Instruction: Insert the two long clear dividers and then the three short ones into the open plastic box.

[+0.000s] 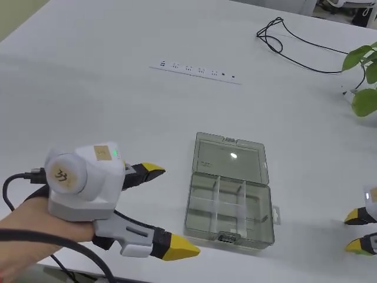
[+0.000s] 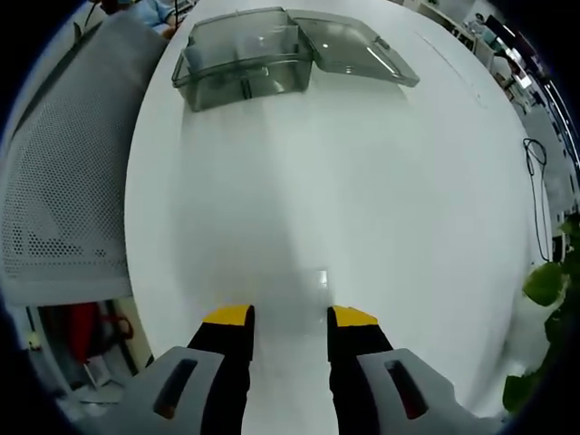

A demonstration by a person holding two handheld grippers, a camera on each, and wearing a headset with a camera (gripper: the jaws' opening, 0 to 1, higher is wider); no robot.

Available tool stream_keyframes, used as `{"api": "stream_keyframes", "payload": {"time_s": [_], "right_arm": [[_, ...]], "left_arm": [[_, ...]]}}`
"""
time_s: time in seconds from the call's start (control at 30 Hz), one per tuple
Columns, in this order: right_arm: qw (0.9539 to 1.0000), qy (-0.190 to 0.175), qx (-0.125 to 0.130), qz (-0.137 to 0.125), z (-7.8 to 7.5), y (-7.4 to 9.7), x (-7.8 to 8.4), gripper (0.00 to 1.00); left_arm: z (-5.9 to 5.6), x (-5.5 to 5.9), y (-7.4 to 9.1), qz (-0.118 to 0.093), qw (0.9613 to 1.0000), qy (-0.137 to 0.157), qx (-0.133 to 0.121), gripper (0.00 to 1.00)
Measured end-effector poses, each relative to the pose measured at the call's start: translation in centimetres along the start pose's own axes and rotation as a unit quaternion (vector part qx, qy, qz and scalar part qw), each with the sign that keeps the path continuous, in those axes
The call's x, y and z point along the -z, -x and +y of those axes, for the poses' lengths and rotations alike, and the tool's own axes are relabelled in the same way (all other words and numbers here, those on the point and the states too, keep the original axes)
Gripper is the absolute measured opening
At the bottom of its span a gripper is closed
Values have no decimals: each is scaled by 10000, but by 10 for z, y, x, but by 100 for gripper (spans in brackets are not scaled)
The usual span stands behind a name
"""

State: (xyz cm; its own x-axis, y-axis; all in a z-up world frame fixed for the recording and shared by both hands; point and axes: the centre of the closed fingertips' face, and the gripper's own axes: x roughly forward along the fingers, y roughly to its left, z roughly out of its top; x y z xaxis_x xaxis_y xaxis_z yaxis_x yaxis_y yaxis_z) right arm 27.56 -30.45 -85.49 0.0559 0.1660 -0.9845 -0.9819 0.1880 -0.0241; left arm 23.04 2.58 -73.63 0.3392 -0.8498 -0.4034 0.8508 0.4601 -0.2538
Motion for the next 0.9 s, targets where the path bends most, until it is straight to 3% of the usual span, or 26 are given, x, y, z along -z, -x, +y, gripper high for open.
{"api": "stream_keyframes", "payload": {"time_s": [0.2,0.5,0.6,0.67,0.9], "right_arm": [[9997,-54,138,-196,2,8,-11,33],[9968,-13,435,-673,4,36,-49,33],[9942,-6,556,-917,7,51,-71,33],[9932,1,595,-1005,4,53,-75,33],[9870,159,736,-1420,20,85,-127,33]], "left_arm": [[-1,0,0,-14,10000,-2,3,98],[-2,-6,0,-59,10000,-18,14,97],[-4,-9,0,-80,10000,-31,25,97],[-5,-11,-1,-96,9999,-33,40,97],[-11,-19,-6,-138,9998,-75,103,97]]}}
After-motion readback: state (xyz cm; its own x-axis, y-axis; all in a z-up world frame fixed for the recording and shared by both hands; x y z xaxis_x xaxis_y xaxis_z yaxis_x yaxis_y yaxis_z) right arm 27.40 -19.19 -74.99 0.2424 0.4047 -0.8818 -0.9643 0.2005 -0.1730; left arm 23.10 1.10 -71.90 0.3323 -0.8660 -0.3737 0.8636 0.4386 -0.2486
